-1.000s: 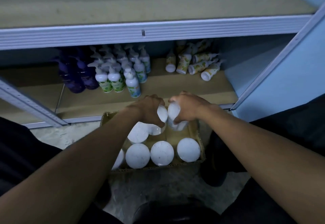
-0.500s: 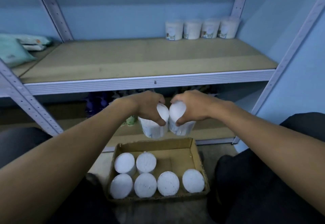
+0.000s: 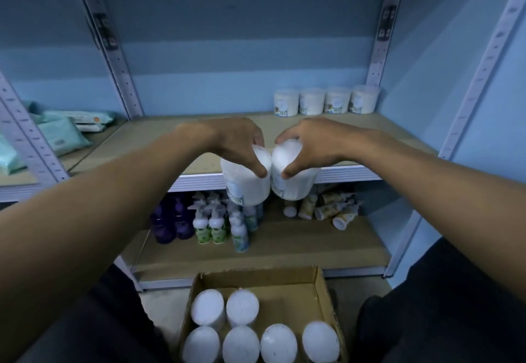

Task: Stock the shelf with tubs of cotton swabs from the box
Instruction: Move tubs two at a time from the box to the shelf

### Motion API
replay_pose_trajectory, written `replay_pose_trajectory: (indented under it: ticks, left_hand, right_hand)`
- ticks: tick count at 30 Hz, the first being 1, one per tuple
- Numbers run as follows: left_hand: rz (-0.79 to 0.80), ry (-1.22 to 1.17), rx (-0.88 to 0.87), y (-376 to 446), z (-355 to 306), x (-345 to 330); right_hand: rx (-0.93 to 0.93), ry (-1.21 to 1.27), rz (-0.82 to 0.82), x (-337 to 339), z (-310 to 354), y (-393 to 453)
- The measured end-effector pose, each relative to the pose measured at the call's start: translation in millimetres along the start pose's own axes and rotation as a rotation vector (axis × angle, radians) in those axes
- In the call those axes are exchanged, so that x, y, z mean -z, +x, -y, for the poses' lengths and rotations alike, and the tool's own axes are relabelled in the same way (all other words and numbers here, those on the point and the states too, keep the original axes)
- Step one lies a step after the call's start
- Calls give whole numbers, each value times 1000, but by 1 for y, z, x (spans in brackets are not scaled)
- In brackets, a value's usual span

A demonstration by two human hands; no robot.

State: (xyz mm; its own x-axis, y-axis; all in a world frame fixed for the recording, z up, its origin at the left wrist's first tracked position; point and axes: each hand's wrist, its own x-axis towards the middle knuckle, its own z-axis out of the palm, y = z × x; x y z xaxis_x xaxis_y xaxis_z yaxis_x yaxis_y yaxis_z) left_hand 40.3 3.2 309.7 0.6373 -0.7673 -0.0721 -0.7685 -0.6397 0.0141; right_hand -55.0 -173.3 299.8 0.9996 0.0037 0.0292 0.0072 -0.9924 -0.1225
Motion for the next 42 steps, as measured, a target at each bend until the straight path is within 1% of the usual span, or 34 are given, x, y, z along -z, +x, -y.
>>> replay_pose_trajectory:
  ticks: [4,8,20,26,37,42]
  left_hand:
    - [-22,19,26,9,9,25]
    - [-39,34,44,26,18,35]
    - [8,-18,100,74,52,22]
    - [14,-102,119,81,64,17]
    - [-32,-313,149,75,74,12]
    - [-61,-269,121,66,70,11]
  right_hand:
    - [-18,0,-42,17,-1,20]
    - [-37,18,-71,22,-6,45]
    - [-38,87,-98,5,-23,93]
    - [-39,194,-99,-5,-28,108]
    - [-34,215,-99,-12,-31,108]
    - [-13,162,-128,-6,-26,91]
